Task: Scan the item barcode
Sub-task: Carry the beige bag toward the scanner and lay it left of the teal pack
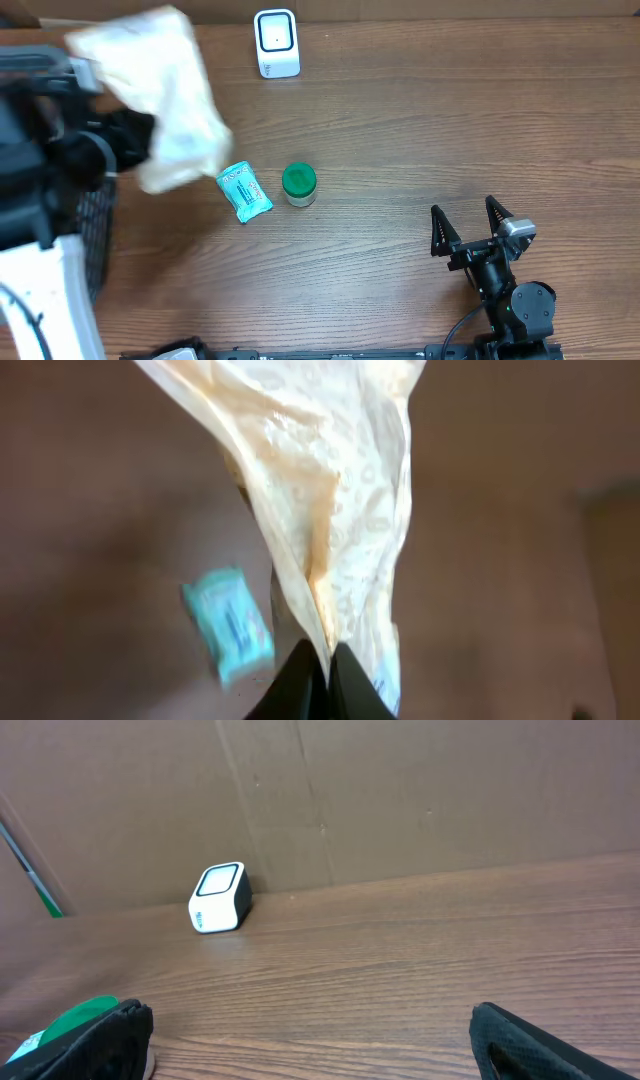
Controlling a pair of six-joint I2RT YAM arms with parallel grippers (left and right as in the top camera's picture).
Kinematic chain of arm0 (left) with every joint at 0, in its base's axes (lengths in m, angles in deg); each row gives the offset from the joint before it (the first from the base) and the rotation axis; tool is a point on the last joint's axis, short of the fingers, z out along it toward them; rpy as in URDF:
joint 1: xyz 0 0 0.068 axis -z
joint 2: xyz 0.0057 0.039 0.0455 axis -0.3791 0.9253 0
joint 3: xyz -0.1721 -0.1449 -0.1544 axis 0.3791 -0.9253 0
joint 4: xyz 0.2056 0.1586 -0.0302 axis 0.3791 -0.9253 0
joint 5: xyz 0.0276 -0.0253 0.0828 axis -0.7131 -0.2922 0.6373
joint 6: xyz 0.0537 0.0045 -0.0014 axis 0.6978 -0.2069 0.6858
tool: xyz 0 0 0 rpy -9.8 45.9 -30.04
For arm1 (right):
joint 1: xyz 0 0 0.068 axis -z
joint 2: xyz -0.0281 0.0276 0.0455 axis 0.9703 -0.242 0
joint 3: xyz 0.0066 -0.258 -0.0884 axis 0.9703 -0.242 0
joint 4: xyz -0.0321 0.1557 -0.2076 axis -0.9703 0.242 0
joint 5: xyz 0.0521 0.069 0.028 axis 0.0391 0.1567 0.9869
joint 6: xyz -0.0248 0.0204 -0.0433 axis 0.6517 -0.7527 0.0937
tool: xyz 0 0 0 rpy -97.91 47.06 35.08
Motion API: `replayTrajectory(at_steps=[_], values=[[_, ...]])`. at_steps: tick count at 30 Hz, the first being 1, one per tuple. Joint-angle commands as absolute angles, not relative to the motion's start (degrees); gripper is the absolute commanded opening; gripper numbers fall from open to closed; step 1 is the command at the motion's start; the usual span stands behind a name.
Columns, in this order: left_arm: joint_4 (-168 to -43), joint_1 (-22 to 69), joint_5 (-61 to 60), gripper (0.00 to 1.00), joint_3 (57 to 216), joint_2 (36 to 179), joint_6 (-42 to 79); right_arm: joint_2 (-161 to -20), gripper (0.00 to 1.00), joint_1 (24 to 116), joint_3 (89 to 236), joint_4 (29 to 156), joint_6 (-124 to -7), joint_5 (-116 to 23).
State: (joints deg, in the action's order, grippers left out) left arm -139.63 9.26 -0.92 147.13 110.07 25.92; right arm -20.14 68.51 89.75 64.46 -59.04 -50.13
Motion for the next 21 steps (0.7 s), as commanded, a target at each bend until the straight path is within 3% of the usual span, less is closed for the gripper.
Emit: replayTrajectory(at_steps=[1, 7, 21], values=[[-144.04, 14.23, 8.56, 0.04, 146.82, 115.75, 29.22, -19.72, 1.0, 68.77, 89.14, 64.27, -58.82, -50.61], [-148.43, 16.67, 18.77, 0.04, 145.58, 127.73, 29.22, -19.72, 1.0, 68.77, 89.14, 64.27, -58.82, -50.61], [-142.16, 17.09, 22.42, 0.05, 144.29, 148.93, 32.57, -19.72, 1.0, 68.77, 89.14, 64.27, -58.82, -50.61]])
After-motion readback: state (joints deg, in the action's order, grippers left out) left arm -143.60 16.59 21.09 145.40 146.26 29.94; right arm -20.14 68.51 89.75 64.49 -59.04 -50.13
